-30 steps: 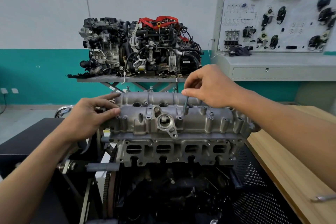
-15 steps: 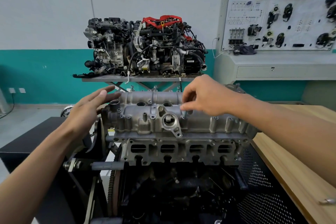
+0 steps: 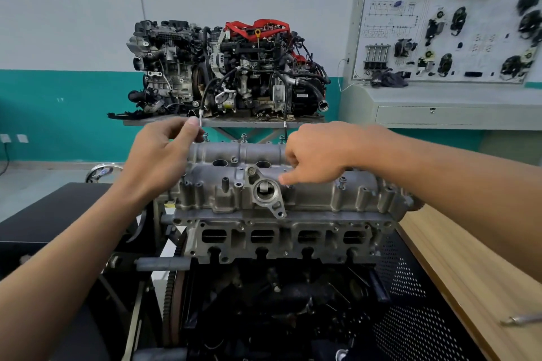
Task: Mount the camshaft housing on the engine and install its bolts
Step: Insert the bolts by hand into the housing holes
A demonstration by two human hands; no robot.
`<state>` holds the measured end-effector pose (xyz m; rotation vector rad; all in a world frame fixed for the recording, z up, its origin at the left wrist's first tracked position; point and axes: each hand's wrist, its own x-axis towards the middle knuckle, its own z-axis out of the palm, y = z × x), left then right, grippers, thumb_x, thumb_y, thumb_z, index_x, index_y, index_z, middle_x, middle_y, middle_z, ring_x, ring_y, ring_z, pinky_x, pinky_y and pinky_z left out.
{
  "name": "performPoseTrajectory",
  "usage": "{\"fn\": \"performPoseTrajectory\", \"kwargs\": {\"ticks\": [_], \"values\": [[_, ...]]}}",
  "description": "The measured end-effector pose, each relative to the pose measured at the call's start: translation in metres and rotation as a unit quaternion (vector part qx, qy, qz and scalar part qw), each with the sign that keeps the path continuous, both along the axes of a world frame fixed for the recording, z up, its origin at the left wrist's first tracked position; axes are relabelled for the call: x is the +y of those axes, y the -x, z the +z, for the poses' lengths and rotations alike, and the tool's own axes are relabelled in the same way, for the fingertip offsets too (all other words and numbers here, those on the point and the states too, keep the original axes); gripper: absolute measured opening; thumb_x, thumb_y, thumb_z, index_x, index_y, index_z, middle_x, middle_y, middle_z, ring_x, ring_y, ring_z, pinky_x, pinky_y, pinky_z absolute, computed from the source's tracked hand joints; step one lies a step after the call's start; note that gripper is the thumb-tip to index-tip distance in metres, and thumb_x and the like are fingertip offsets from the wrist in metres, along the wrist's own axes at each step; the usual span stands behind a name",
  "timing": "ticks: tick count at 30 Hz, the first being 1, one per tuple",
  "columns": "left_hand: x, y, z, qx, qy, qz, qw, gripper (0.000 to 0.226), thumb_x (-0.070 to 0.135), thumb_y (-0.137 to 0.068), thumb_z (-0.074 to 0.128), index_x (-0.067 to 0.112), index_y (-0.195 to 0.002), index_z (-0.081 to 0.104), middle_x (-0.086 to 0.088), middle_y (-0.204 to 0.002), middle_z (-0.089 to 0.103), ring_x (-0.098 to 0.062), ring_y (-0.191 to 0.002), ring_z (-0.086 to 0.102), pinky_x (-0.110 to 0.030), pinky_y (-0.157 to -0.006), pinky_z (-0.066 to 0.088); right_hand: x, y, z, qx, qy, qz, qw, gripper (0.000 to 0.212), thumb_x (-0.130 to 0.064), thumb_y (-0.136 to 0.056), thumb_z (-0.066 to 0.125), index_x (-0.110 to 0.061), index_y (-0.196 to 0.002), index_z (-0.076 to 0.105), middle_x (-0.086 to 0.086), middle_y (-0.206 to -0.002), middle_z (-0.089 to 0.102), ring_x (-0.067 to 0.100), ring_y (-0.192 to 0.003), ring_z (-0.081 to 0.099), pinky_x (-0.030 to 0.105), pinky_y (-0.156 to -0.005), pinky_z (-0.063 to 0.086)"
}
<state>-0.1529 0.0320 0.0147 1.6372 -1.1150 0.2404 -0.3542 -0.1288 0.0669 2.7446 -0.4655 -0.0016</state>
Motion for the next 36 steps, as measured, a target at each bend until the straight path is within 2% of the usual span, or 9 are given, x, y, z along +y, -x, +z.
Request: {"fn": "performPoseTrajectory", "kwargs": {"ticks": [4, 9, 12, 15, 17, 20, 24, 29, 36], "values": [[-0.003, 0.014, 0.011, -0.032, -0.044, -0.013, 0.998, 0.034, 0.045, -0.100, 0.050, 0.024, -0.088, 0.073, 0.011, -0.081, 0.070, -0.003, -0.069, 0.062, -0.027, -0.061, 0.045, -0.001, -0.007, -0.001, 0.104, 0.003, 0.007, 0.995, 0.035, -0.041, -0.098, 0.050, -0.012, -0.081, 0.063, 0.006, -0.075, 0.064, 0.026, -0.069, 0.062, 0.032, -0.058, 0.048], [-0.005, 0.033, 0.016, -0.087, -0.082, -0.025, 0.992, 0.033, 0.044, -0.098, 0.053, 0.020, -0.092, 0.074, 0.007, -0.082, 0.072, -0.008, -0.078, 0.066, -0.025, -0.067, 0.051, 0.003, -0.012, -0.006, 0.045, 0.042, -0.036, 0.997, 0.053, -0.059, -0.099, 0.032, -0.021, -0.064, 0.046, -0.001, -0.065, 0.050, 0.022, -0.063, 0.057, 0.031, -0.055, 0.041], [-0.006, 0.039, 0.017, -0.134, -0.111, -0.018, 0.984, 0.031, 0.045, -0.098, 0.053, 0.023, -0.085, 0.072, 0.012, -0.080, 0.070, 0.003, -0.073, 0.060, -0.018, -0.059, 0.040, 0.006, -0.011, 0.006, 0.033, 0.015, -0.039, 0.999, 0.063, -0.070, -0.092, 0.034, -0.020, -0.065, 0.061, -0.005, -0.050, 0.056, 0.014, -0.052, 0.058, 0.027, -0.051, 0.037], [-0.002, 0.035, 0.015, -0.146, -0.126, -0.010, 0.981, 0.029, 0.043, -0.099, 0.053, 0.023, -0.086, 0.070, 0.013, -0.082, 0.069, 0.005, -0.075, 0.058, -0.017, -0.060, 0.038, 0.008, -0.009, 0.013, 0.086, 0.012, -0.001, 0.996, 0.043, -0.050, -0.095, 0.050, -0.015, -0.078, 0.067, -0.003, -0.061, 0.059, 0.005, -0.038, 0.057, 0.025, -0.046, 0.037], [0.002, 0.028, 0.014, -0.147, -0.137, 0.002, 0.980, 0.030, 0.042, -0.099, 0.053, 0.021, -0.088, 0.071, 0.011, -0.081, 0.069, 0.002, -0.076, 0.059, -0.018, -0.062, 0.041, 0.009, -0.011, 0.008, 0.113, 0.033, 0.012, 0.993, 0.036, -0.036, -0.098, 0.049, -0.010, -0.079, 0.063, 0.001, -0.063, 0.055, 0.015, -0.050, 0.059, 0.026, -0.048, 0.040], [0.012, 0.018, 0.014, -0.143, -0.148, 0.037, 0.978, 0.024, 0.039, -0.095, 0.060, 0.021, -0.085, 0.073, 0.008, -0.078, 0.070, -0.006, -0.075, 0.064, -0.021, -0.061, 0.045, 0.012, -0.016, -0.003, 0.091, 0.039, -0.026, 0.995, 0.044, -0.042, -0.102, 0.039, -0.014, -0.073, 0.057, 0.002, -0.067, 0.054, 0.027, -0.065, 0.063, 0.034, -0.059, 0.053], [0.026, 0.007, 0.013, -0.147, -0.179, 0.079, 0.970, 0.018, 0.037, -0.090, 0.067, 0.024, -0.081, 0.074, 0.009, -0.074, 0.071, -0.007, -0.072, 0.065, -0.027, -0.064, 0.048, 0.019, -0.015, 0.003, 0.065, 0.041, -0.043, 0.996, 0.050, -0.055, -0.101, 0.034, -0.020, -0.068, 0.049, 0.000, -0.069, 0.052, 0.019, -0.063, 0.055, 0.030, -0.053, 0.037], [0.036, -0.004, 0.008, -0.137, -0.193, 0.091, 0.967, 0.014, 0.032, -0.094, 0.063, 0.023, -0.090, 0.073, 0.006, -0.084, 0.070, -0.017, -0.083, 0.065, -0.031, -0.075, 0.049, 0.023, -0.017, 0.005, 0.149, 0.049, -0.048, 0.987, 0.033, -0.028, -0.100, 0.044, -0.015, -0.073, 0.056, 0.002, -0.068, 0.056, 0.017, -0.056, 0.051, 0.029, -0.050, 0.038], [0.046, -0.023, -0.014, -0.065, -0.120, 0.126, 0.982, 0.011, 0.028, -0.096, 0.062, 0.021, -0.095, 0.069, 0.008, -0.087, 0.066, -0.005, -0.072, 0.060, -0.024, -0.066, 0.040, 0.030, -0.046, 0.016, -0.063, 0.075, -0.028, 0.995, 0.054, -0.058, -0.099, 0.035, -0.017, -0.068, 0.053, 0.000, -0.069, 0.055, 0.018, -0.061, 0.055, 0.030, -0.051, 0.038]]}}
